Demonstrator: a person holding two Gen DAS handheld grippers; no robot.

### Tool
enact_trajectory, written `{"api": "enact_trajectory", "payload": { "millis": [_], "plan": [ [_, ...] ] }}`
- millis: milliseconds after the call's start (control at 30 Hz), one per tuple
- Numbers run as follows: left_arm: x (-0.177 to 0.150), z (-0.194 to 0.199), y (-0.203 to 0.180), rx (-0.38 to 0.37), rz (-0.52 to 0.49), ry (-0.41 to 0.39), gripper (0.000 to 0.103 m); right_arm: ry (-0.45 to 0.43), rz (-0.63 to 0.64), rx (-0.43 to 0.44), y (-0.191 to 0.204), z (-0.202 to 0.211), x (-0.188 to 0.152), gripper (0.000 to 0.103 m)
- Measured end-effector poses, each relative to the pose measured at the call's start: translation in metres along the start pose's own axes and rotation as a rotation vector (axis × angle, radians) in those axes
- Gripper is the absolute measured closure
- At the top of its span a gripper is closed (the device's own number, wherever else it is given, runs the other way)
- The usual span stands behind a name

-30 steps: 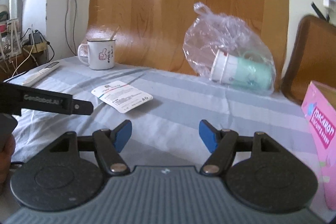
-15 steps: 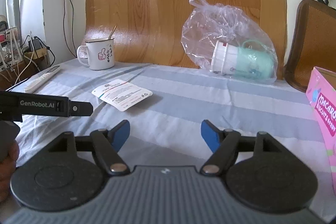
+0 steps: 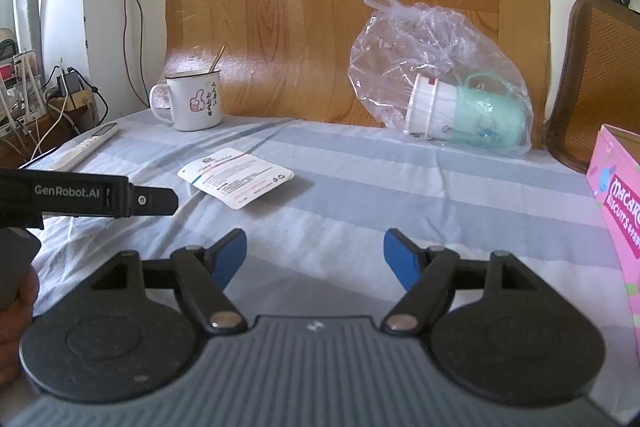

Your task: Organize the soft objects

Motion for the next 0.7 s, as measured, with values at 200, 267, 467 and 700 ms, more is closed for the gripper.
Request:
{"api": "enact_trajectory", "payload": {
  "millis": [200,267,467,700],
  "plan": [
    [-0.0003,0.0005,0.0006,-0.001,0.004,-0.001,0.016,0.001,0.001,0.0,0.0002,-0.0002,0.0,0.025],
    [-0.0002,0.0007,0.0011,-0.001,0.007,-0.002,0.016,0.001,0.002,-0.001,0.0002,-0.0003,-0.0001,0.025],
    [0.0009,0.0024,0.0041,0.005,0.026,-0.012,0.016,0.0,0.002,-0.002,0.0006,-0.0005,0.0001,0.025],
    [0.0027,0.0034,0.0094,0.015,0.051,-0.021,0.016,0.002,0.005,0.004,-0.0005,-0.0006,-0.0014,0.025]
  ]
}}
Point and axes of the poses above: each gripper's, at about its wrist camera, not at the fingertips, and z roughly against the way its jaws point, y to its left, x to its top, the point moved 8 cm from there along -z, roughly the way its jaws point, and after that the axes turned 7 degrees about x, right-handed, at the moved point
